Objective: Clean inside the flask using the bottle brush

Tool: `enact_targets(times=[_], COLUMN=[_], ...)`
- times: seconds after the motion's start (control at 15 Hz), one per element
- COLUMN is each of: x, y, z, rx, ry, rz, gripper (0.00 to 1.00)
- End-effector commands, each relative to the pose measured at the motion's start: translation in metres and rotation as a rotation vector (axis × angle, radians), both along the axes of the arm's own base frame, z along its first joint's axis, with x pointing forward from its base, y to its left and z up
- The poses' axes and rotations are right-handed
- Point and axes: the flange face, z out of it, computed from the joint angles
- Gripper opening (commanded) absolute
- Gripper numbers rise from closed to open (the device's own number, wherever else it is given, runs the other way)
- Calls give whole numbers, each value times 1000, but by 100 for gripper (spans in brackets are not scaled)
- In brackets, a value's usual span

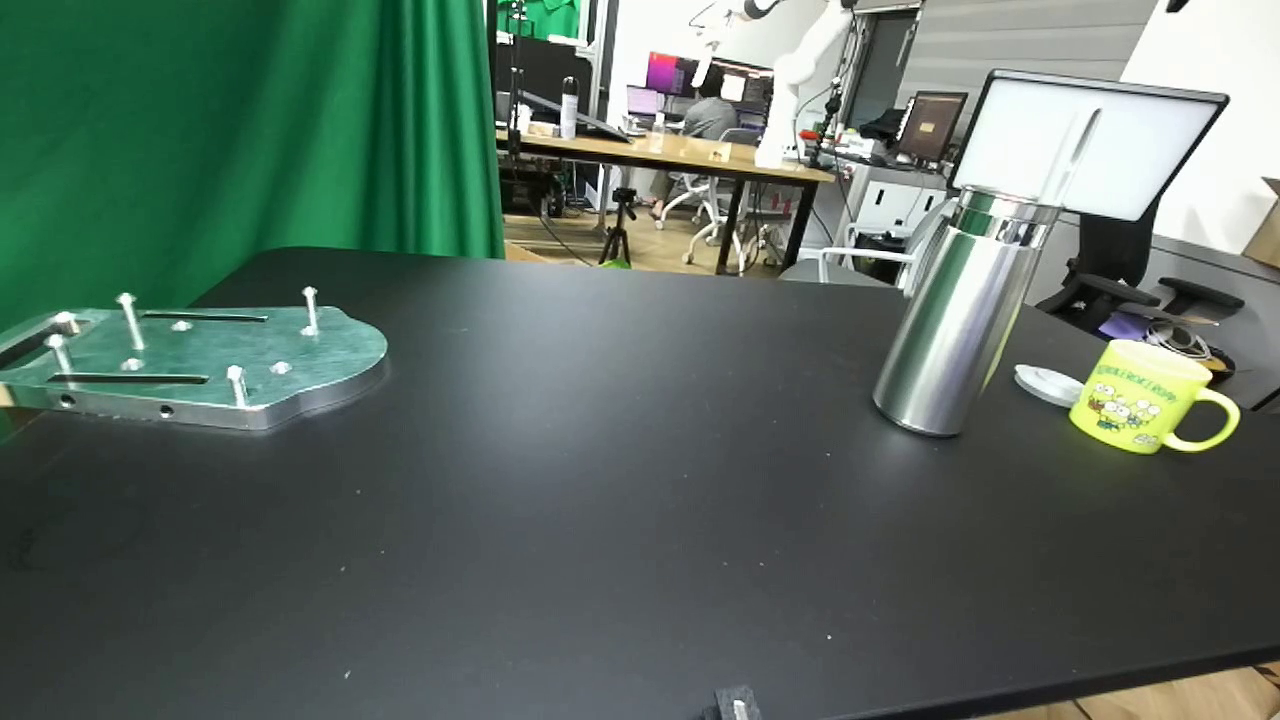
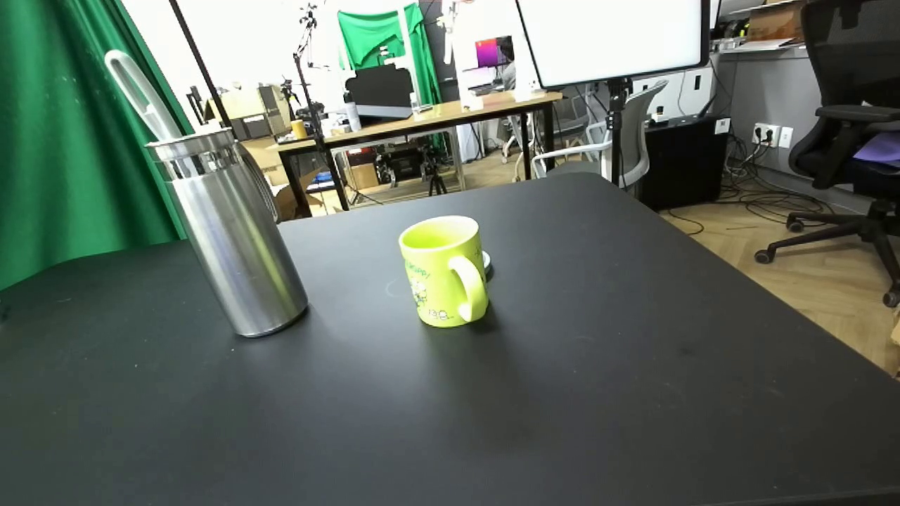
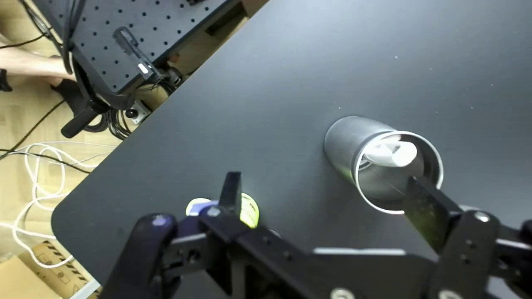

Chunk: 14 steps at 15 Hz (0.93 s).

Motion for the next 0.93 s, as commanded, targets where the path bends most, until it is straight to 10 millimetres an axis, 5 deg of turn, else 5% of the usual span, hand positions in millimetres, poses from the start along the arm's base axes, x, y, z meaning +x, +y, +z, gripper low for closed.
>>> enact_targets(times=[0.0,0.47,0.87], x=[9,31,29], y=[11,37,40], z=[11,14,2], rx=[-1,-177,-217], ry=[-92,-308,-194], rz=[-171,-372,-319], gripper=[100,100,100])
